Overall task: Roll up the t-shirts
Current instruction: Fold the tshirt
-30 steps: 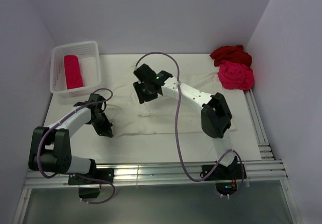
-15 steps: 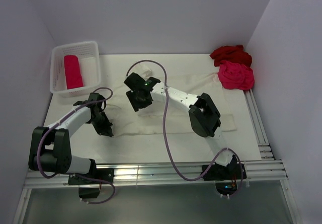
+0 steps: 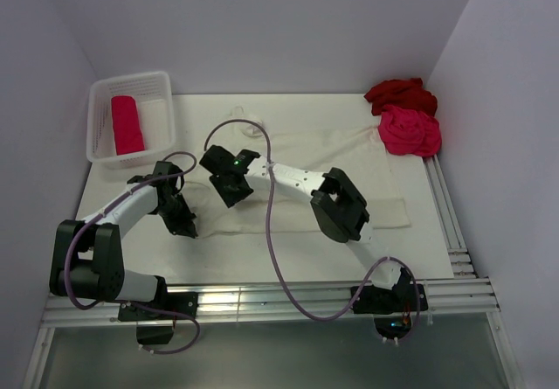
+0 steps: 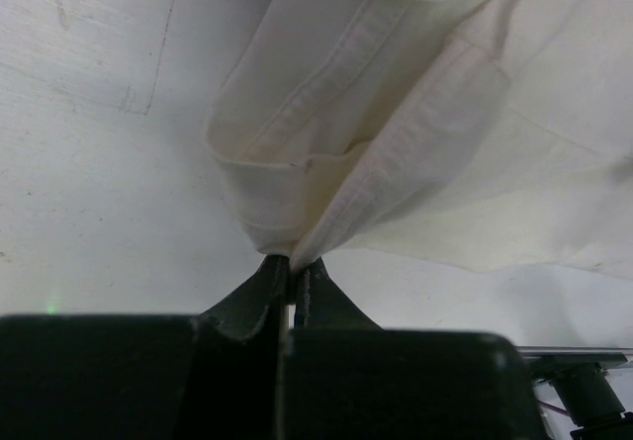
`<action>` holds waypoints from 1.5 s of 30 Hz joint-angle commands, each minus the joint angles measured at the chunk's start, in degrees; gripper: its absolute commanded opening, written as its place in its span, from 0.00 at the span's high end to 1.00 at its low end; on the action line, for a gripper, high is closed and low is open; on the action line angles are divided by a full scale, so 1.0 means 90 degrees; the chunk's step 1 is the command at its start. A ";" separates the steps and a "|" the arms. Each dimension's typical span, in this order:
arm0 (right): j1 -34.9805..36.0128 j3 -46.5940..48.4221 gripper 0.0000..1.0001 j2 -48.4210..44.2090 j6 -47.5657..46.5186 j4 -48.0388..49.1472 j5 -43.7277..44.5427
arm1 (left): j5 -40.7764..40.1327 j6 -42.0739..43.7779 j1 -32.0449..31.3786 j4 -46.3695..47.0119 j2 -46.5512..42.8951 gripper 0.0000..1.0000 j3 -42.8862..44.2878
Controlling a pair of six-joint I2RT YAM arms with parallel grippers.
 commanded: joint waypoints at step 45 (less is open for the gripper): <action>-0.1932 -0.0679 1.00 -0.0514 0.0253 0.1236 -0.0297 | 0.0138 0.0163 0.0024 -0.0074 0.0211 1.00 0.0107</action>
